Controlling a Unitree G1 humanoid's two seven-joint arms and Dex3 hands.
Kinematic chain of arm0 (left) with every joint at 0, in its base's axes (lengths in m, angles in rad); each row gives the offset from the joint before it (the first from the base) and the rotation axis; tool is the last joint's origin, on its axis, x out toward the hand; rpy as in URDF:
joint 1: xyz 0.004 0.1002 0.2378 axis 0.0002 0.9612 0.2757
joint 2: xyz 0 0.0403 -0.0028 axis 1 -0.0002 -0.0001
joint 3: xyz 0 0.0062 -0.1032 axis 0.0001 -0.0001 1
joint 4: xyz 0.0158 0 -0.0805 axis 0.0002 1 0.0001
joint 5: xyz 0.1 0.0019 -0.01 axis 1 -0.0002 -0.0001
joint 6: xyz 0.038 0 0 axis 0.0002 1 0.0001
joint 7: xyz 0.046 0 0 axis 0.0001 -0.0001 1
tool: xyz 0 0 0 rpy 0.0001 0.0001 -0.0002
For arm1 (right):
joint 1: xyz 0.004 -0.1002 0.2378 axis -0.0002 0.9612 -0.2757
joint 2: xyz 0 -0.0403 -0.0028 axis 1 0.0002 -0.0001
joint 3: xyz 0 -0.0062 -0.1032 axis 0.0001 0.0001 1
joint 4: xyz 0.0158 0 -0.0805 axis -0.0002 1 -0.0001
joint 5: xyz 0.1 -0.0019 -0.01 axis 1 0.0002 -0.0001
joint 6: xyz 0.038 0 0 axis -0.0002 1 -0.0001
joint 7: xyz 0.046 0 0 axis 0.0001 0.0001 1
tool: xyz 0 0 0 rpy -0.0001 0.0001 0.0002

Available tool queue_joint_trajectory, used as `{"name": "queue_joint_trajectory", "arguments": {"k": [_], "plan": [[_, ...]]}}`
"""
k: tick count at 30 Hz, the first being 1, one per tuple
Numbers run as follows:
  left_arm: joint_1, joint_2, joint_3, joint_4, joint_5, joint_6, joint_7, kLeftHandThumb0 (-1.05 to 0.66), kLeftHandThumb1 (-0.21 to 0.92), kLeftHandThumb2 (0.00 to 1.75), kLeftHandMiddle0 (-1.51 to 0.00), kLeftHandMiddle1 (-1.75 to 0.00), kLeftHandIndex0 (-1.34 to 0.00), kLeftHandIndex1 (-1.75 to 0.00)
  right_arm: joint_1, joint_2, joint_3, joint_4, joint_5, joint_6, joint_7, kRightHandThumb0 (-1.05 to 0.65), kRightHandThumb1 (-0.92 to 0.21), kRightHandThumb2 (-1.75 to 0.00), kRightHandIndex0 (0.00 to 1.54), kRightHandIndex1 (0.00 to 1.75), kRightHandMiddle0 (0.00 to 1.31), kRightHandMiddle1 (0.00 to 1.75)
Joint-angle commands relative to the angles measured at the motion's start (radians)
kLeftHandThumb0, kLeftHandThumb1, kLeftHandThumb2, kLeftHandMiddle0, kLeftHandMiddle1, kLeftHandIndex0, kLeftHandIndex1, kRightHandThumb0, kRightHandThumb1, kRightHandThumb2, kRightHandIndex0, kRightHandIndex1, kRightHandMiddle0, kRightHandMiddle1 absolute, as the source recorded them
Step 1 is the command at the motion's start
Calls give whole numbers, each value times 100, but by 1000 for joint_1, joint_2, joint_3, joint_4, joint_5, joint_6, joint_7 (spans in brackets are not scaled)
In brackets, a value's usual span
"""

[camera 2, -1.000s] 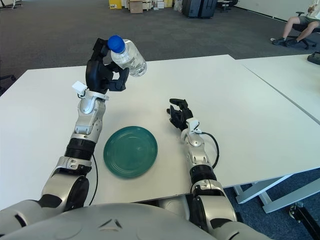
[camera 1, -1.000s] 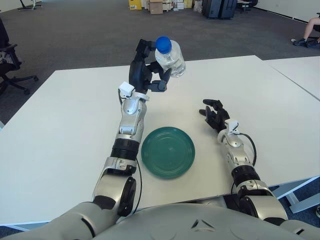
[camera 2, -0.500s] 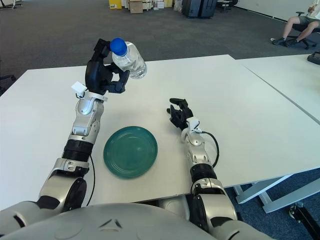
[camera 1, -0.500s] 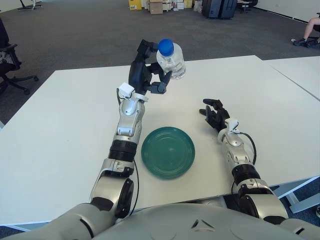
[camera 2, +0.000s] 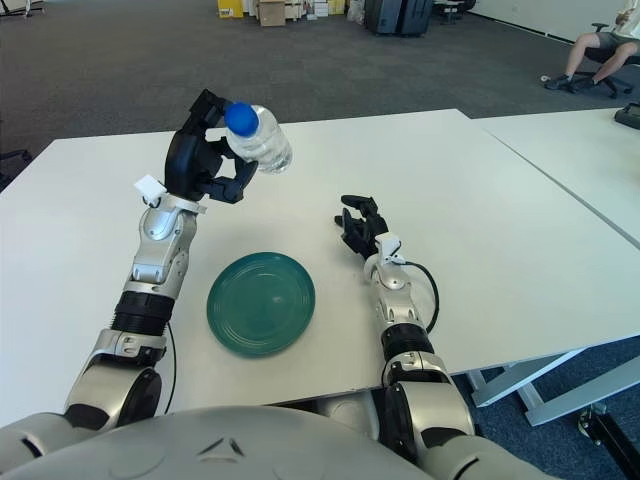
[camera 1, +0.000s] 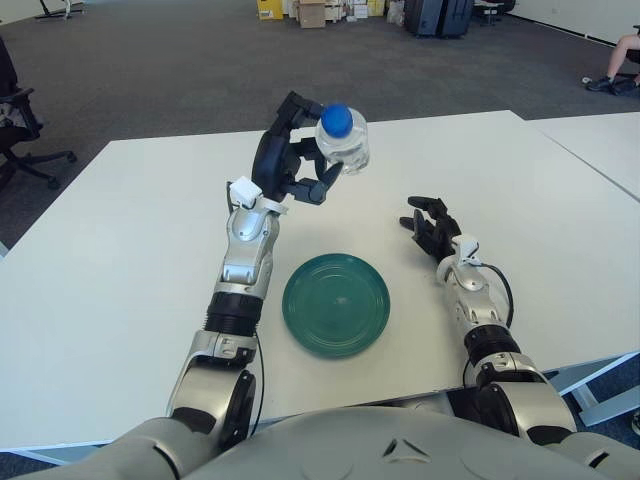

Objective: Put the bottle into the plate.

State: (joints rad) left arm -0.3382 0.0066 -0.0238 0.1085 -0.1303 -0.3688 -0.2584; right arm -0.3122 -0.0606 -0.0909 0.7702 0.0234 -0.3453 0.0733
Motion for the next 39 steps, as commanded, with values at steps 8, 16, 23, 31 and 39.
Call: {"name": "queue_joint_trajectory", "arguments": {"k": [8, 16, 23, 31, 39], "plan": [[49, 36, -7, -87, -21, 43, -44, -18, 29, 100, -122, -175, -97, -175, -22, 1, -14, 24, 12, -10, -2, -62, -92, -72, 37, 70, 0, 108], [63, 52, -3, -95, -6, 49, -44, -19, 30, 98, -120, -175, -96, -175, -25, 1, -15, 31, 9, -17, 0, -61, -92, -73, 38, 70, 0, 108], [78, 56, 0, -107, -9, 41, -42, -18, 31, 98, -119, -175, -94, -175, -27, -1, -13, 37, 3, -18, -3, -60, -92, -74, 38, 71, 0, 106], [89, 56, -1, -118, -53, 44, -74, -14, 32, 100, -119, -175, -92, -175, -33, -3, -13, 48, 3, -22, -5, -61, -92, -75, 37, 70, 0, 105], [94, 54, 0, -120, -76, 44, -94, -14, 31, 101, -119, -175, -94, -175, -41, -4, -15, 61, 4, -26, -3, -61, -92, -75, 37, 70, 0, 105]]}}
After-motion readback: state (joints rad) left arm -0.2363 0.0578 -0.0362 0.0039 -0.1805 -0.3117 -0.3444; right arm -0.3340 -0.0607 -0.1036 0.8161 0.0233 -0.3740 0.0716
